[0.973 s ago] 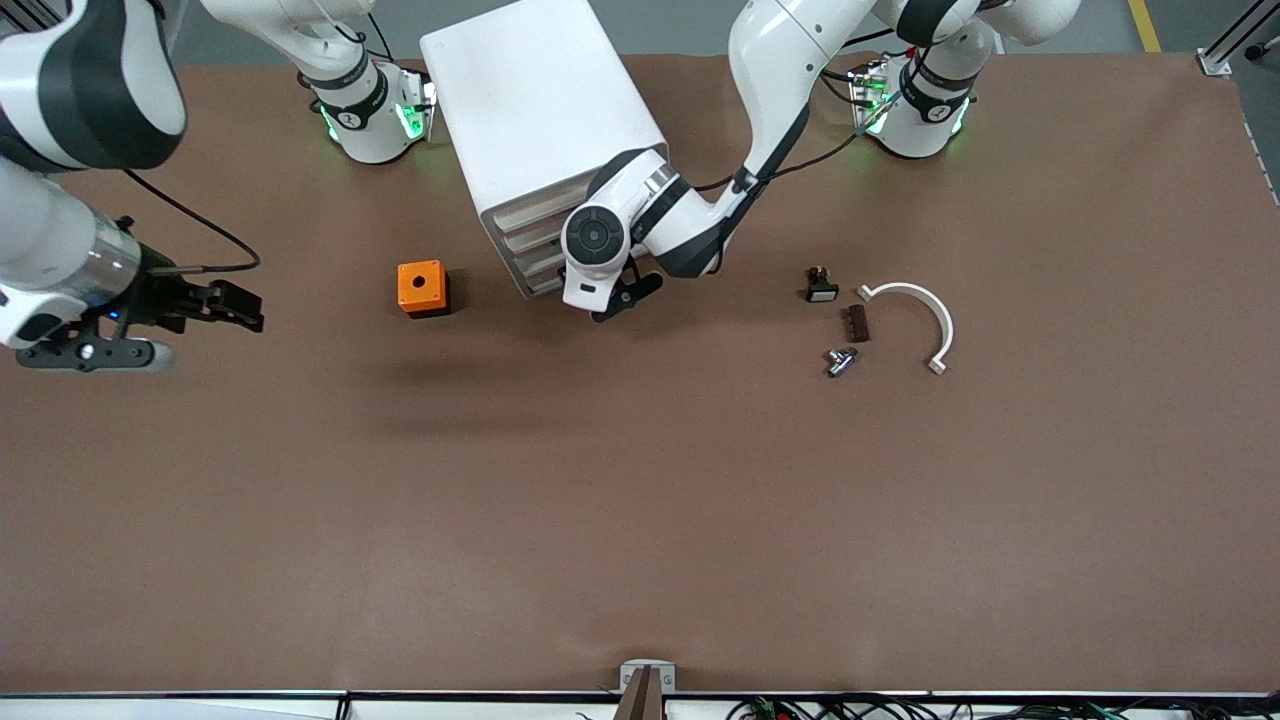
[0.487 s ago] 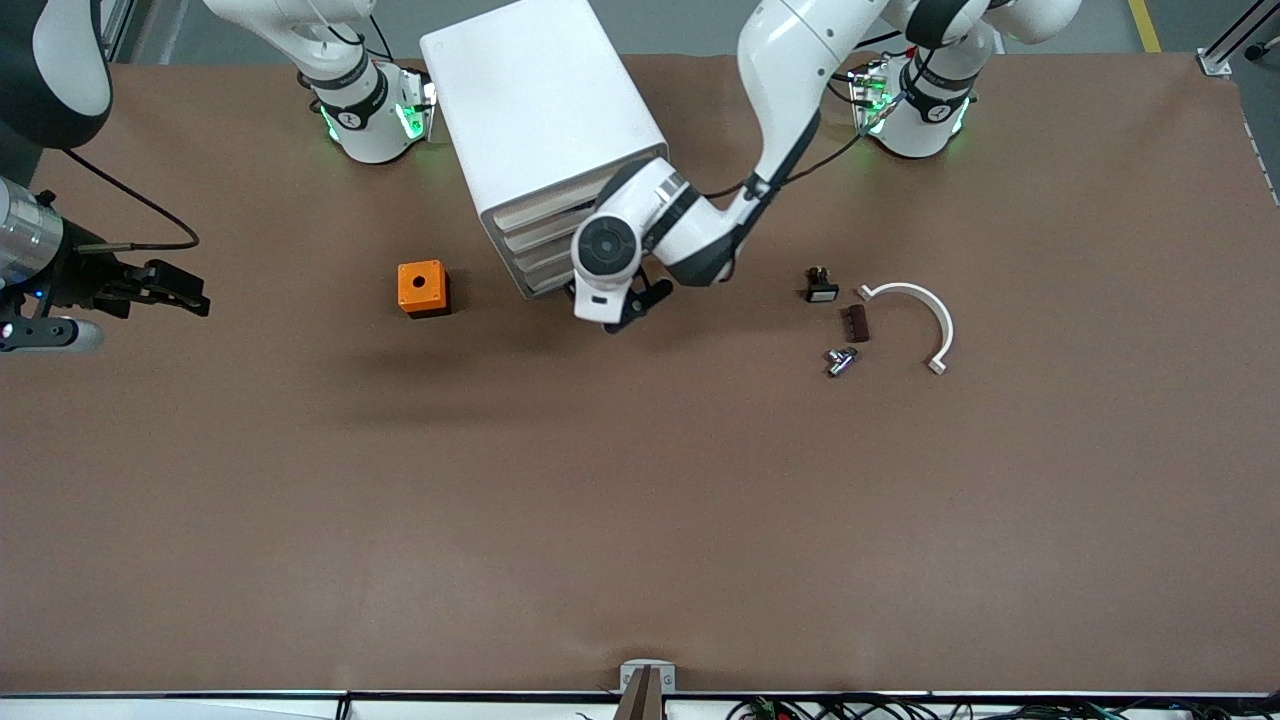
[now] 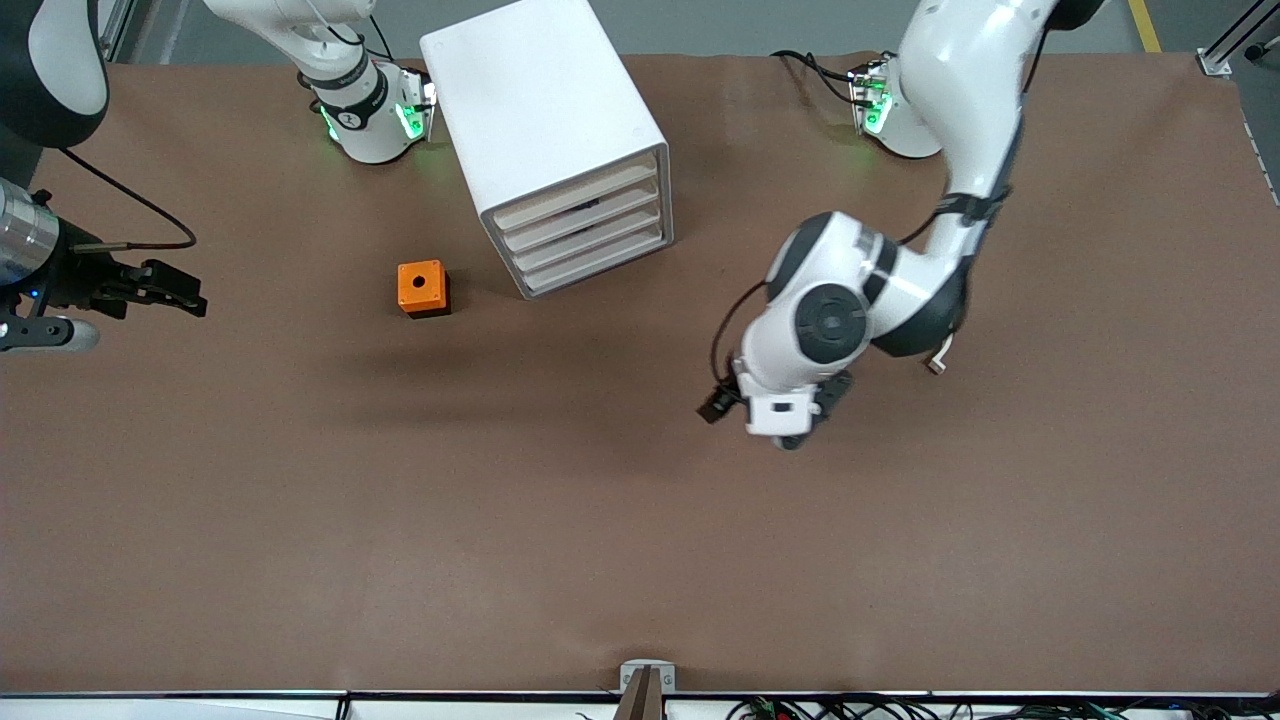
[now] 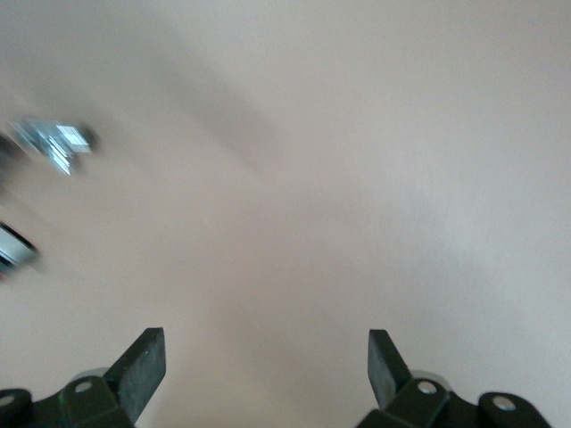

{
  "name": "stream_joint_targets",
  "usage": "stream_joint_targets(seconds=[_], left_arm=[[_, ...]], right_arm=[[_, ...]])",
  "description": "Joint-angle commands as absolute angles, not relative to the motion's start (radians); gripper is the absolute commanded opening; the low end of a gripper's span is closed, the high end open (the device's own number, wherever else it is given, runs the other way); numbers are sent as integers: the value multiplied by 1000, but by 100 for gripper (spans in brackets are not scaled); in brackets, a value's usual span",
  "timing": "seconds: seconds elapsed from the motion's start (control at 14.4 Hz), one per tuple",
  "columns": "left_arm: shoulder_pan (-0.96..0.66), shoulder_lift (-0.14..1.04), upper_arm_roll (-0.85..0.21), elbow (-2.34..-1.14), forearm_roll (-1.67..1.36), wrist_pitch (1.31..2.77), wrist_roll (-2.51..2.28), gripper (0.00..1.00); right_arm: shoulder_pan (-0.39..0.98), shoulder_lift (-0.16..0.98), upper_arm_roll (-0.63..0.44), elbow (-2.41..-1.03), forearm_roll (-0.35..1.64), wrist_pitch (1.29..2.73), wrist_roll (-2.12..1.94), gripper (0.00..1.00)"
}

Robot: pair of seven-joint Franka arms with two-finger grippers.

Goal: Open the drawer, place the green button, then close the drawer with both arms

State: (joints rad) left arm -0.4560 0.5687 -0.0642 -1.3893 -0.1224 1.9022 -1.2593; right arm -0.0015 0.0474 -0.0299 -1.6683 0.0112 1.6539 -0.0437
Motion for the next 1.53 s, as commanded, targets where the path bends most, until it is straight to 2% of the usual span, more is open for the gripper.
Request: stream_joint_targets(seconds=[0.0,0.28,0.63,0.9,1.11,1.46], left_arm=[[-373,451,-74,-1424,-25,1814,-1163,100],[-226,330,-74,-1424,11,1686,-919,100],[-101,207,-74,-1425,32,1591,-631,100],[-31,126,-77,-1428,32,1537,-439,100],[-29,72,-35,-1431,32,1487,-269,100],[-28,6,-6,-1465,52,1485,-94,100]], right_arm=[[-31,51,-11,-1600,-2,1622,-51,100],[-15,55,-2,-1566,18,1527,-41,100],[-12,32,-12,-1569,18,1540,-41,100],[-3,-34,-2,-1589,20,1543,-54,100],[-6,-84,-6,-1654,20,1555,-54,100],[-9,-116,-9,-1696,20,1558,-52,100]])
